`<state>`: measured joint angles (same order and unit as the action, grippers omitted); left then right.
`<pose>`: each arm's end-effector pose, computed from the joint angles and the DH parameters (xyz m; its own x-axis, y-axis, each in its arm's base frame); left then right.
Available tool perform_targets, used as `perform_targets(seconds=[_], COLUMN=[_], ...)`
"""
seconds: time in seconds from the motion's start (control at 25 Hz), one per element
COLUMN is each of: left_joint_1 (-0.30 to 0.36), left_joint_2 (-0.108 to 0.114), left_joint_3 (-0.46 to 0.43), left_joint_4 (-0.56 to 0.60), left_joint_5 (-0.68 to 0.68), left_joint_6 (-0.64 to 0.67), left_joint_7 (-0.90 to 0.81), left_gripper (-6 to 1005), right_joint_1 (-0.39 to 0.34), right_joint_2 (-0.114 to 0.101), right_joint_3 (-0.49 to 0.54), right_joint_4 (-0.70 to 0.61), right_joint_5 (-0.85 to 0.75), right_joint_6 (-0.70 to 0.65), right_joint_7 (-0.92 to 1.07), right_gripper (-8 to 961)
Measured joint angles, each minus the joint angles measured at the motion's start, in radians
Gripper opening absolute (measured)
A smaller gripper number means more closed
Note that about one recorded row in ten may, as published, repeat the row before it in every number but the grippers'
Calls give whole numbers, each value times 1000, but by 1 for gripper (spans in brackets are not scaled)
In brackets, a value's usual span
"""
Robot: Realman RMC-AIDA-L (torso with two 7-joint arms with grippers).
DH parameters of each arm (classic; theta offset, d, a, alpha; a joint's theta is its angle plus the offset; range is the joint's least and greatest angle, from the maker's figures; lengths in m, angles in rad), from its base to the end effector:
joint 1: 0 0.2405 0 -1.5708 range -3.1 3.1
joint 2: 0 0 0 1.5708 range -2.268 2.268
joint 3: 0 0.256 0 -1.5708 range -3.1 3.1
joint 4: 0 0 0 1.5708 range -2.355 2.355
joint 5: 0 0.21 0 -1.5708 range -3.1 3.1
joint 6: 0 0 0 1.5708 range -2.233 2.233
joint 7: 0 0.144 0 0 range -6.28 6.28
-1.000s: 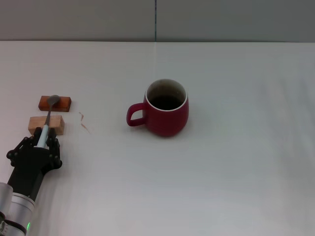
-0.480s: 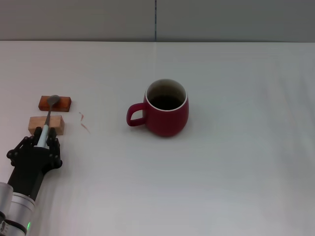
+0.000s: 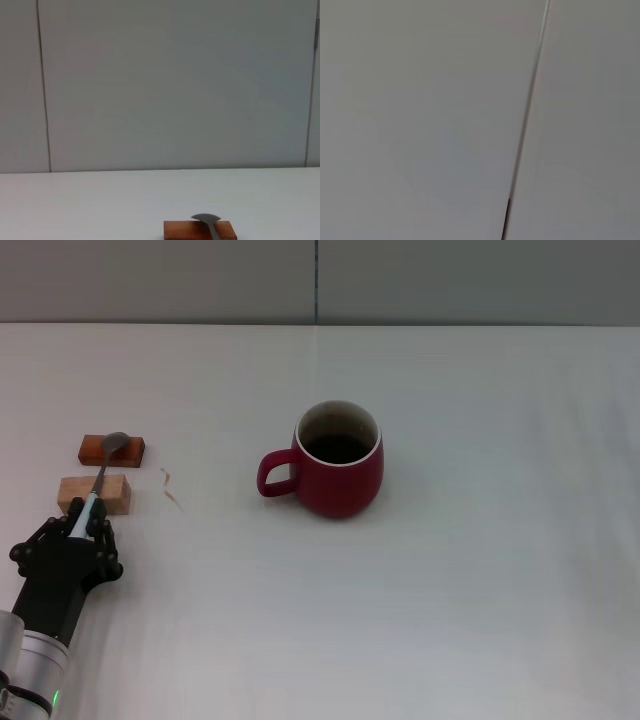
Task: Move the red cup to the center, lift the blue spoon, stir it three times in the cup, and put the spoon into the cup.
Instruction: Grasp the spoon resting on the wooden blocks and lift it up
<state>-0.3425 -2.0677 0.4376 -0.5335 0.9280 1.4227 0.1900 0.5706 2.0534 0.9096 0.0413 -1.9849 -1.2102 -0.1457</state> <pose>-0.3448 0.2127 -0.0747 0.7169 0.1621 0.6781 0.6927 -0.0561 -0.7190 0.3373 0.3674 0.0527 0.8606 0.1414 -0.4893 -0.5085 0.1836 -0.8412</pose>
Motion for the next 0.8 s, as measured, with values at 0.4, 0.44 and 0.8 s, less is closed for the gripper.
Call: perform_targets(seconds=[0.4,0.44,0.8], left_joint_1=[0,0,1], left_joint_2=[0,0,1], left_joint_3=[-1,-1,-1], left_joint_4=[0,0,-3], left_joint_5=[0,1,36], left_joint_6=[2,3,26], left_joint_7=[-2,-2,-19], left_gripper=[166,166,166], right_joint_1=[0,0,0], right_joint_2=[1,1,1], right_joint_3=[0,0,0], right_joint_4=[0,0,0], right_joint_5=[0,0,0], right_joint_6=[0,0,0], right_joint_7=[0,0,0], right_gripper=[729,729,729])
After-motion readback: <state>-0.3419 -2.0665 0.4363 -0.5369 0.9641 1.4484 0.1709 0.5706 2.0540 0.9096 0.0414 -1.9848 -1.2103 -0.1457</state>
